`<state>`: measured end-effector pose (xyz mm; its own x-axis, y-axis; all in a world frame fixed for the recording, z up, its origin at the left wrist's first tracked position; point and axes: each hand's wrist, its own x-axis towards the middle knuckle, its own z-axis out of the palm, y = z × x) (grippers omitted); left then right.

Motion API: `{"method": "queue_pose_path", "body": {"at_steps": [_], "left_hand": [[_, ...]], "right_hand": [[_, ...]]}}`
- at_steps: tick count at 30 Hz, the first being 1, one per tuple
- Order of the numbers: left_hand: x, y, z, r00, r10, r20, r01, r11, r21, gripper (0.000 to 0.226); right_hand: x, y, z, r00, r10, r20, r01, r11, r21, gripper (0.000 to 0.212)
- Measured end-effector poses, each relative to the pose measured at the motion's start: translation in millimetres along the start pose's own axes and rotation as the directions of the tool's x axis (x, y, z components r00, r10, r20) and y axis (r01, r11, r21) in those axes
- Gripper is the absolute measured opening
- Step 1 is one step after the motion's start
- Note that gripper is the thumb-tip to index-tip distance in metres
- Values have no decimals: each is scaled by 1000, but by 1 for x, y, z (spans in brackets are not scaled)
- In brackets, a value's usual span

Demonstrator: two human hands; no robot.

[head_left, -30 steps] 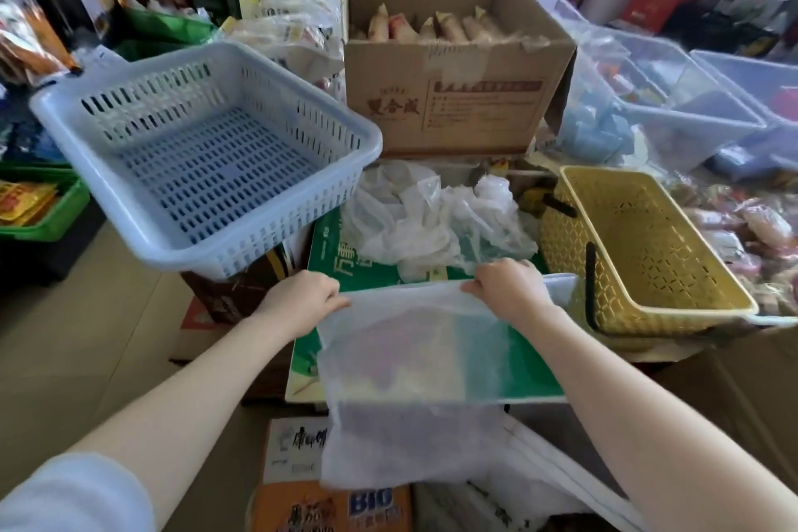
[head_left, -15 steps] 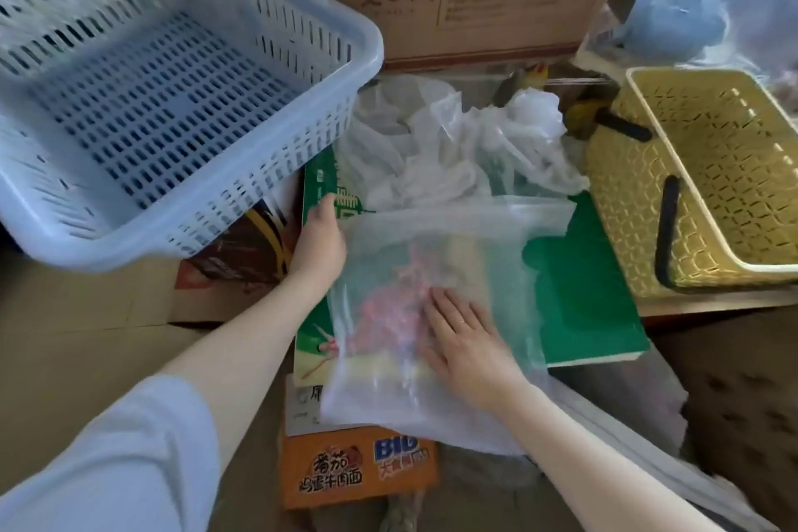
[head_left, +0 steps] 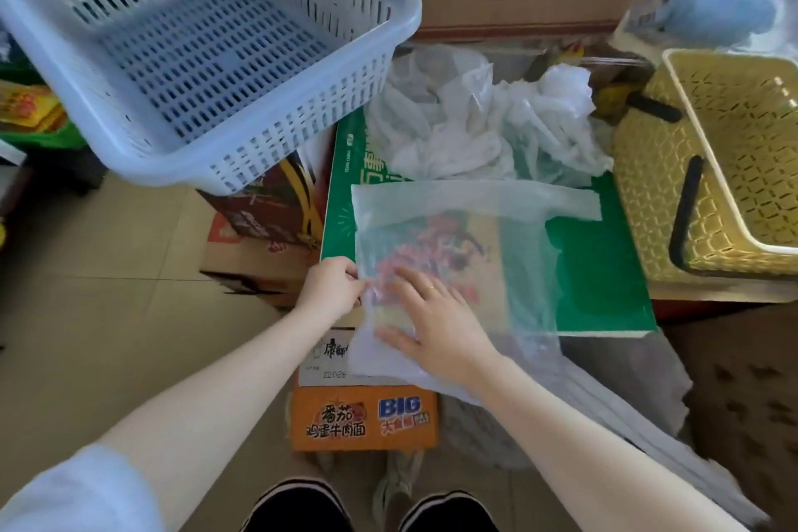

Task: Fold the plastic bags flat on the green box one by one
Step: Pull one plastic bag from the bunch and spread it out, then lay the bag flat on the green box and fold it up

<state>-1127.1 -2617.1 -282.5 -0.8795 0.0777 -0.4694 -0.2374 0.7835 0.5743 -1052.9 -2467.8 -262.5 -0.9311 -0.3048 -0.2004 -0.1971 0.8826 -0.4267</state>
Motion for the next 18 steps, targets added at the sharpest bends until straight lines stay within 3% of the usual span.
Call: {"method": "queue_pose_path", "body": {"at_steps": [3, 6, 9, 11, 13, 15, 18], "left_hand": [[8, 1, 0, 998, -67, 13, 69, 971, -230, 22], [16, -1, -10, 991, -110, 72, 131, 848, -514, 28], [21, -10, -25, 990, -137, 36, 131, 785, -605, 31], [17, -14, -30, 988, -153, 29, 136, 752, -645, 35], [0, -15, -35, 984, -146, 98, 176, 780, -600, 41], [-18, -21, -36, 964, -133, 232, 253, 733, -631, 52], [-39, -33, -35, 976, -30, 216, 172, 714, -678, 32]], "right_hand": [[-17, -11, 20, 995, -22, 99, 38, 986, -164, 87], [-24, -3, 39, 997, 74, -31, -80, 954, -288, 77], [-23, 4, 44, 949, 129, -289, -205, 947, -248, 51], [-21, 2, 41, 913, 146, -382, -236, 951, -200, 38], [-17, -3, 38, 880, 186, -437, -284, 943, -171, 33], [-13, -8, 38, 846, 199, -495, -309, 939, -152, 31], [-13, -15, 35, 790, 180, -586, -325, 933, -152, 20]]}}
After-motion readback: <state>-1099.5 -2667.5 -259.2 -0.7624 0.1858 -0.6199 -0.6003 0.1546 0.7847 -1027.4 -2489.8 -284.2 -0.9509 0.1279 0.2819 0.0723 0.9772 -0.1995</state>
